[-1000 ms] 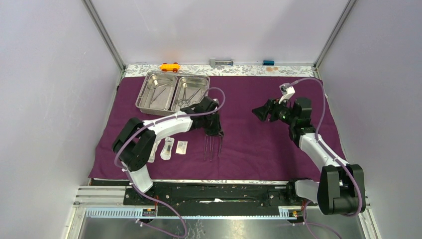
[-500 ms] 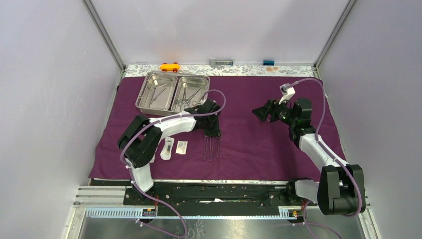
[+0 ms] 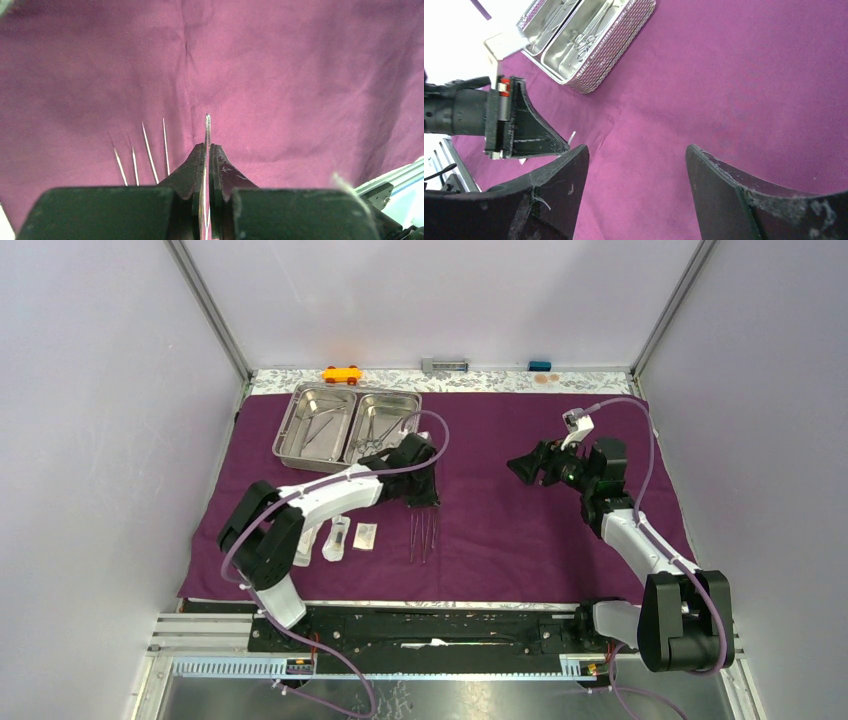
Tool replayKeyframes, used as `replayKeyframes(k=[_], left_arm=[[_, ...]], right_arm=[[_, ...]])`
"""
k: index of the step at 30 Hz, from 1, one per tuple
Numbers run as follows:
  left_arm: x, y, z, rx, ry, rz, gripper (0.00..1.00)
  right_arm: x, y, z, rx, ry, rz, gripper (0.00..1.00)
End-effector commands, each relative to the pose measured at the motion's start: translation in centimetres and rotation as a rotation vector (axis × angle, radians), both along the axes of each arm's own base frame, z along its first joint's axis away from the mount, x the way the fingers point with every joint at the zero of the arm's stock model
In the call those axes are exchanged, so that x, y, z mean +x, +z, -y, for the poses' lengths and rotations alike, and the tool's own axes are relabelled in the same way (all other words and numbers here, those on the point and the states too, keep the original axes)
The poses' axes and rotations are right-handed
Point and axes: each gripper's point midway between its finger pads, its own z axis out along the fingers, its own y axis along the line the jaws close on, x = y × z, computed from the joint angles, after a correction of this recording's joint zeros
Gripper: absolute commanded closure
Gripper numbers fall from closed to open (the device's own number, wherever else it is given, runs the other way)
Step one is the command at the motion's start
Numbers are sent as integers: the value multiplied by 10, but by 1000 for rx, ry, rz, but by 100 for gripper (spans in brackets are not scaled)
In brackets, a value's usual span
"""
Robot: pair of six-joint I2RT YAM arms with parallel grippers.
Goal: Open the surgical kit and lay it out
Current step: Place the medical item in the surgical kit.
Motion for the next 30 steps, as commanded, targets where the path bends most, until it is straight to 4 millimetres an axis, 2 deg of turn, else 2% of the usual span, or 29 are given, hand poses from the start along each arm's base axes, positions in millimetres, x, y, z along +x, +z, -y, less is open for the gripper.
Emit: replayKeyframes(k=[1, 6, 9, 11, 14, 16, 30], left_arm=[[17, 23, -21, 10, 18, 112, 100], [22, 6, -71, 79, 64, 86, 100], [10, -9, -84, 62, 64, 40, 100], [6, -15, -81, 29, 54, 25, 100], [7, -13, -76, 9, 42, 26, 100], [8, -15, -78, 19, 47, 30, 100], [-1, -28, -73, 27, 37, 1, 100]], right_arm=[[4, 14, 4, -13, -10, 78, 22], [5, 16, 8, -24, -19, 93, 22], [6, 15, 10, -30, -25, 99, 22], [6, 16, 11, -32, -29, 101, 22], [6, 16, 13, -33, -36, 105, 22], [8, 16, 22, -35, -61, 106, 21], [8, 12, 21, -32, -54, 99, 21]])
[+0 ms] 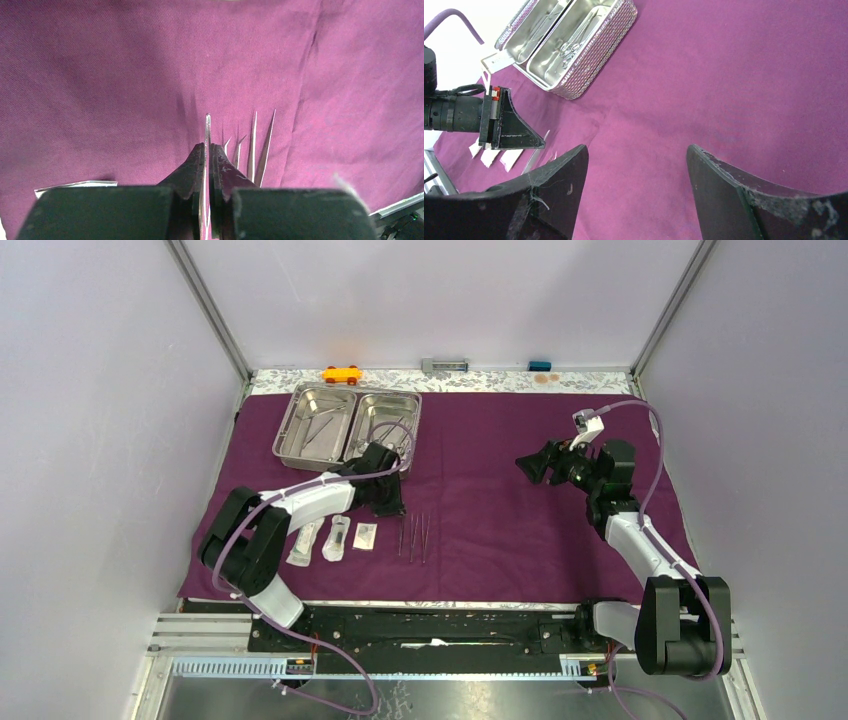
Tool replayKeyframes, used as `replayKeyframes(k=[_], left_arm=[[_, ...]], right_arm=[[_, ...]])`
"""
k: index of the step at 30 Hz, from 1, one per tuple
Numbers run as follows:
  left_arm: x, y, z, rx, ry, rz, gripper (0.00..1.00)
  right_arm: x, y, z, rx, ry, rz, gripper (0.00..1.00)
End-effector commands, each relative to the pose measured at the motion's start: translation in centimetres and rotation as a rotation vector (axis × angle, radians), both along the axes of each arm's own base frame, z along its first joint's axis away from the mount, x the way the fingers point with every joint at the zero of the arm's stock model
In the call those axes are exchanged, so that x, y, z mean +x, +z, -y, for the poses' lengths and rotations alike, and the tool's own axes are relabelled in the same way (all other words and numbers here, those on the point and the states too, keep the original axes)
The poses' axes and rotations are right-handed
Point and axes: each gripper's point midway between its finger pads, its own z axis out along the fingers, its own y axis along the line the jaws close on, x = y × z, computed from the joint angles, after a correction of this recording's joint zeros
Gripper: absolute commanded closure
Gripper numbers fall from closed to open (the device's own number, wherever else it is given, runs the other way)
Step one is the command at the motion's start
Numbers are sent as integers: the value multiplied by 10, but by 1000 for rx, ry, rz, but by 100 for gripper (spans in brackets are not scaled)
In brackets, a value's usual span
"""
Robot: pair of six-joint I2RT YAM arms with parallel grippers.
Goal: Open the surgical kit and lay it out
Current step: Place the medical item in the surgical kit.
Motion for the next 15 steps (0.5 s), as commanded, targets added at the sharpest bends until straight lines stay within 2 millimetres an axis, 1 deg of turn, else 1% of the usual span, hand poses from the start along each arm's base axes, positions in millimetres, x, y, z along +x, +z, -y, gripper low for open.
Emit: replayKeyframes(k=[1, 7, 15], left_arm=[[2, 3, 9, -32, -13, 24, 100], [-1, 1, 12, -31, -20, 19, 98], [-3, -6, 9, -24, -9, 11, 95]], right_arm=[[4, 12, 2, -16, -2, 73, 21], [5, 12, 2, -15, -2, 75, 21], [3, 14, 2, -15, -4, 82, 21]])
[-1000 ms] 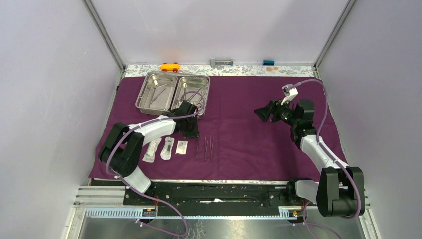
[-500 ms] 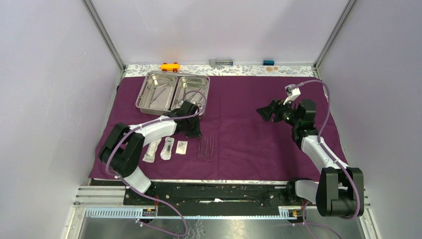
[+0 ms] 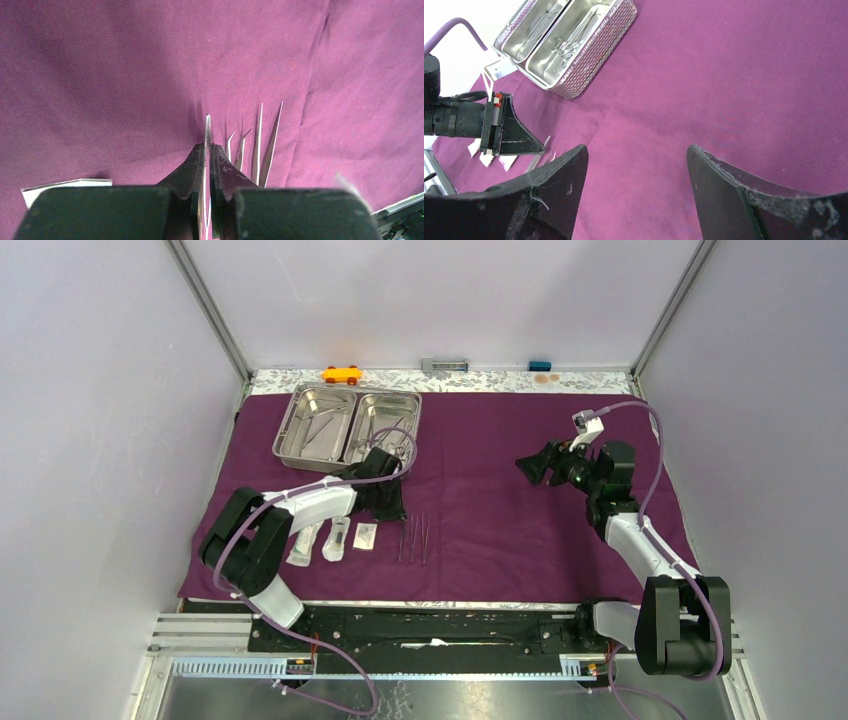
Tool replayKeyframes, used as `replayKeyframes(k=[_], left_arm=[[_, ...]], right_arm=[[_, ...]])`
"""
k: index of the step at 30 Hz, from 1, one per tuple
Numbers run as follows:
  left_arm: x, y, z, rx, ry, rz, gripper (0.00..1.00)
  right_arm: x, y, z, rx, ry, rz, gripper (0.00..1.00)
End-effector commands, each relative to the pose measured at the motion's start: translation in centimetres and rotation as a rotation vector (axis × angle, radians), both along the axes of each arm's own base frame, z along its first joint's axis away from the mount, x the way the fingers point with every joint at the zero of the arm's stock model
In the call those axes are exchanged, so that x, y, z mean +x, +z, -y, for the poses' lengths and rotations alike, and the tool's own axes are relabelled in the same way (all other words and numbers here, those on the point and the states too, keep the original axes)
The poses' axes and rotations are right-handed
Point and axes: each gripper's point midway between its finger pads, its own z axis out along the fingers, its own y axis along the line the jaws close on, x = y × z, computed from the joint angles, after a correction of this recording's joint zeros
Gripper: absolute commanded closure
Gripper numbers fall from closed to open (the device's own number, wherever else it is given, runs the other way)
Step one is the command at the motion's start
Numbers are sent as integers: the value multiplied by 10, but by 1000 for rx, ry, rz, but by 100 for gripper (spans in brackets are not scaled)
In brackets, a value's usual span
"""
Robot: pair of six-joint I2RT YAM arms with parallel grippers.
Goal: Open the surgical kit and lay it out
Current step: Place the medical item in the surgical kit.
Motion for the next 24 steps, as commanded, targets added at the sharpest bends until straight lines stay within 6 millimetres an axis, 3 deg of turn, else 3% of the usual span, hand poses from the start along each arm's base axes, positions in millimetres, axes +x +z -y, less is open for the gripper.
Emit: replayKeyframes(k=[1, 10, 24], left_arm=[[6, 2, 6, -29, 8, 26, 95], [4, -3, 6, -32, 15, 17, 88], [3, -4, 6, -32, 10, 16, 84]], right_arm=[[4, 15, 2, -11, -5, 80, 21], [3, 16, 2, -10, -3, 82, 21], [2, 16, 2, -6, -4, 83, 21]])
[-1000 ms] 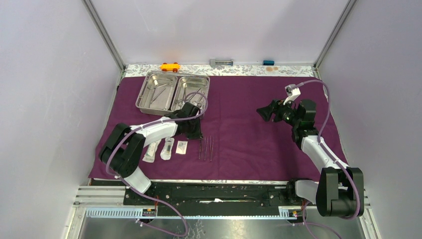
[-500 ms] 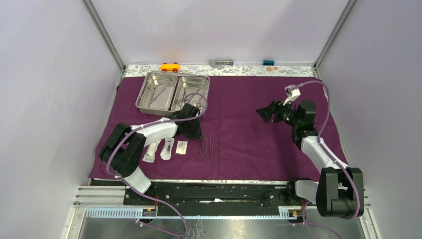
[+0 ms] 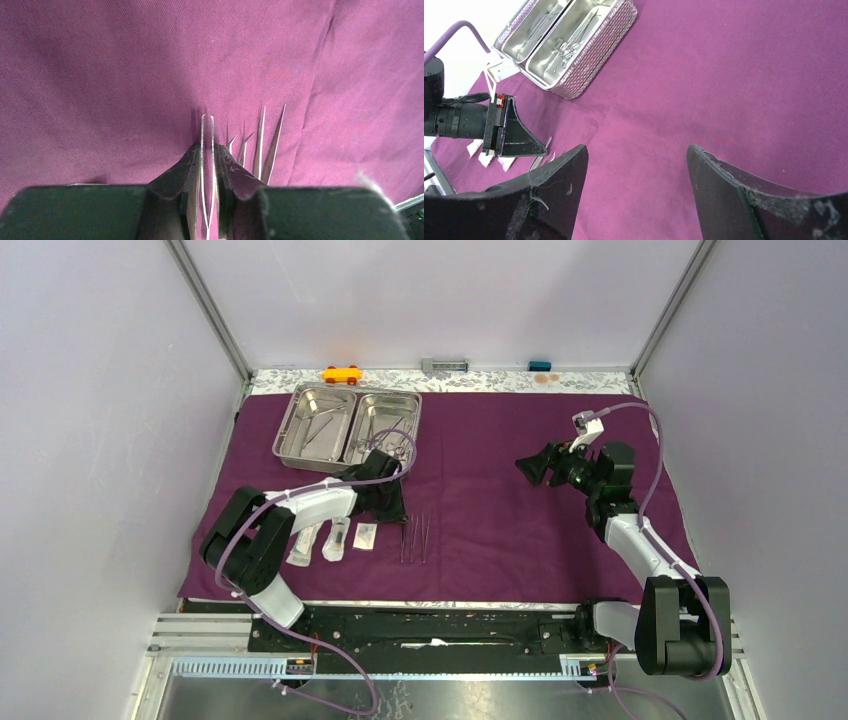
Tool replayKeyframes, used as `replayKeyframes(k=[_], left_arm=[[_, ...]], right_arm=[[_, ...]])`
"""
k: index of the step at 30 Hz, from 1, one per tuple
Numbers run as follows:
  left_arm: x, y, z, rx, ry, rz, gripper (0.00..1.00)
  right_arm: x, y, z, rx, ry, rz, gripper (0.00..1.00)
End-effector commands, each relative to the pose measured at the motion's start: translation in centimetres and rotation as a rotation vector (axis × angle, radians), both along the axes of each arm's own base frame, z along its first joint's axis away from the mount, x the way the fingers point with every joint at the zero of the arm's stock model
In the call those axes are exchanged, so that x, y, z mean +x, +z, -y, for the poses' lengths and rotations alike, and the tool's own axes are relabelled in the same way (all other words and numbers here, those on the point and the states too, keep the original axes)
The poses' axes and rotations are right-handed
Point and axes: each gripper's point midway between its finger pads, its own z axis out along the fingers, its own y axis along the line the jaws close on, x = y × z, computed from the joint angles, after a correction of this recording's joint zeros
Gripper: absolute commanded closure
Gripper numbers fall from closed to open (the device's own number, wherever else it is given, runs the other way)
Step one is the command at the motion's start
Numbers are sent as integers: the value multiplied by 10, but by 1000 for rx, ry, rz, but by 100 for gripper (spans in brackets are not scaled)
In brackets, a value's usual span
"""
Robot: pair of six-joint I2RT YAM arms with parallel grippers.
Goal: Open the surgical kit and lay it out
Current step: Place the medical item in the surgical kit.
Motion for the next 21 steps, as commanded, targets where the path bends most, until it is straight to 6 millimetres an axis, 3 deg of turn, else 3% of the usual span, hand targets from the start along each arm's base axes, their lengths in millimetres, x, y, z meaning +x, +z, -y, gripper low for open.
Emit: replayKeyframes(k=[1, 21], left_arm=[[4, 3, 5, -24, -3, 22, 83], [4, 5, 4, -26, -8, 36, 75]], right_arm=[[3, 17, 2, -6, -4, 74, 21], [2, 17, 3, -2, -8, 75, 21]])
